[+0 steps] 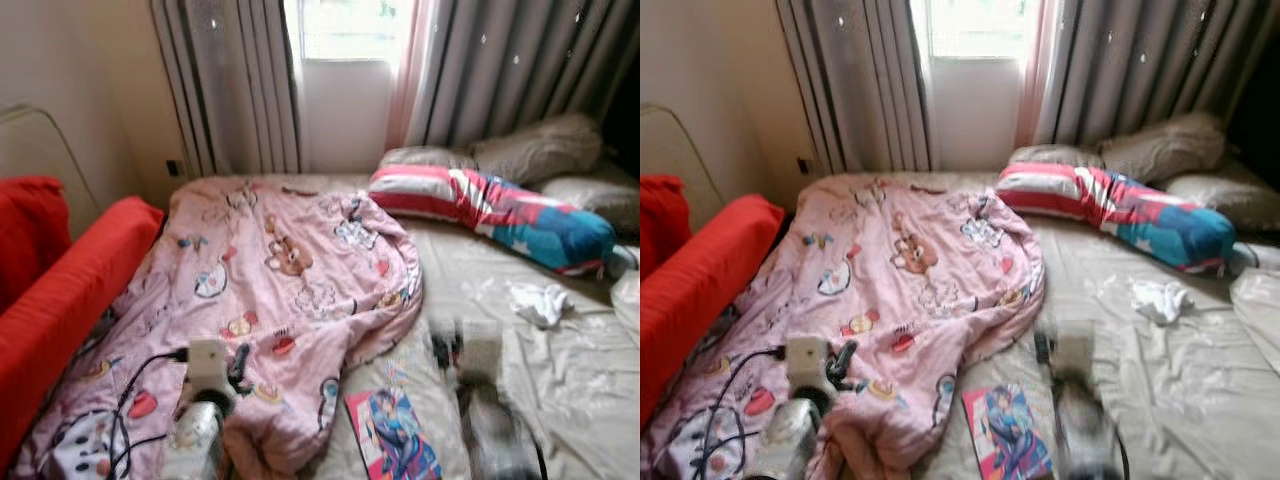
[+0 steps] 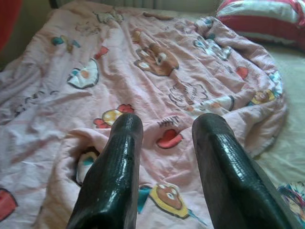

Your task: Clean up the room

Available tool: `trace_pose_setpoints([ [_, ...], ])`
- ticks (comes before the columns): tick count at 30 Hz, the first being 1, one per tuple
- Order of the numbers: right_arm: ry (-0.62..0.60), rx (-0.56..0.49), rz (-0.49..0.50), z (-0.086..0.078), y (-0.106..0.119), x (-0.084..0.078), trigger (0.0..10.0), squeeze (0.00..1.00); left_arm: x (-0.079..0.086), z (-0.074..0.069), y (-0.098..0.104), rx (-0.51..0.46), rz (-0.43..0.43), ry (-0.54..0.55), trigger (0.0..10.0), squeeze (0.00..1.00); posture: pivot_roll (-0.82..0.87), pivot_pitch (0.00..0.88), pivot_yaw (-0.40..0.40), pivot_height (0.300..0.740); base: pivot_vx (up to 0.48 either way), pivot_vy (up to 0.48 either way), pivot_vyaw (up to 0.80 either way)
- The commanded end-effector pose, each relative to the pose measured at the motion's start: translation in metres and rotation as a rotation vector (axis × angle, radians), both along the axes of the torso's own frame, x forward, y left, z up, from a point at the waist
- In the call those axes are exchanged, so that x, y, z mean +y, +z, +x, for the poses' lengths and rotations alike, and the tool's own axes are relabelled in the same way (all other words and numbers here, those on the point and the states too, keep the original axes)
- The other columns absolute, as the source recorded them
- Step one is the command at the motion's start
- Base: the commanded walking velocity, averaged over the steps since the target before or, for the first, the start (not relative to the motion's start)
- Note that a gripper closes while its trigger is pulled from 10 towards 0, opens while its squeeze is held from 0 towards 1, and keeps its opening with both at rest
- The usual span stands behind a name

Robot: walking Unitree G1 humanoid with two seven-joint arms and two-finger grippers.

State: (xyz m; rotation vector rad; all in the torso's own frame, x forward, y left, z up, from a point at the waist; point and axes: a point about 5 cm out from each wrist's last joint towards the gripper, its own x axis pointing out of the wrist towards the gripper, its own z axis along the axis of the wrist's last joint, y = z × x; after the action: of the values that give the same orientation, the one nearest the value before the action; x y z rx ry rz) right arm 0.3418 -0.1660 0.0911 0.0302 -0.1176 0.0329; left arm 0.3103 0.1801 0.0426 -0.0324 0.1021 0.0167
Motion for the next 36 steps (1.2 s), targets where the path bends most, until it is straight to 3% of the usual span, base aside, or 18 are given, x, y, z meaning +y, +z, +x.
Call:
trace_pose_setpoints([
  [1, 0.000, 0.135, 0.049, -0.019, -0.034, 0.002, 10.0, 0.00, 0.006, 0.001, 0.008, -0.045, -0.004, 0.031, 10.0, 0.00, -0.04, 0.002, -0.018, 0.740, 0.000, 0.000, 0.00],
  [9, -0.017, 0.126, 0.052, -0.015, -0.029, -0.004, 10.0, 0.00, 0.009, -0.001, 0.014, -0.099, 0.001, 0.048, 10.0, 0.00, -0.05, 0.000, -0.029, 0.740, 0.000, 0.000, 0.00],
  [19, -0.101, 0.142, 0.032, -0.034, -0.046, -0.018, 10.0, 0.00, 0.019, -0.002, 0.021, -0.137, 0.010, 0.057, 10.0, 0.00, -0.04, 0.000, -0.037, 0.740, 0.000, 0.000, 0.00],
  [28, -0.111, 0.098, 0.034, -0.029, -0.036, -0.020, 10.0, 0.00, 0.016, 0.005, 0.032, -0.167, 0.021, 0.029, 10.0, 0.00, -0.05, 0.000, -0.036, 0.740, 0.000, 0.000, 0.00],
  [36, -0.134, 0.125, 0.032, -0.026, -0.037, -0.019, 10.0, 0.00, 0.016, 0.009, 0.033, -0.158, 0.024, 0.019, 10.0, 0.00, -0.04, 0.000, -0.037, 0.725, 0.000, 0.000, 0.00],
])
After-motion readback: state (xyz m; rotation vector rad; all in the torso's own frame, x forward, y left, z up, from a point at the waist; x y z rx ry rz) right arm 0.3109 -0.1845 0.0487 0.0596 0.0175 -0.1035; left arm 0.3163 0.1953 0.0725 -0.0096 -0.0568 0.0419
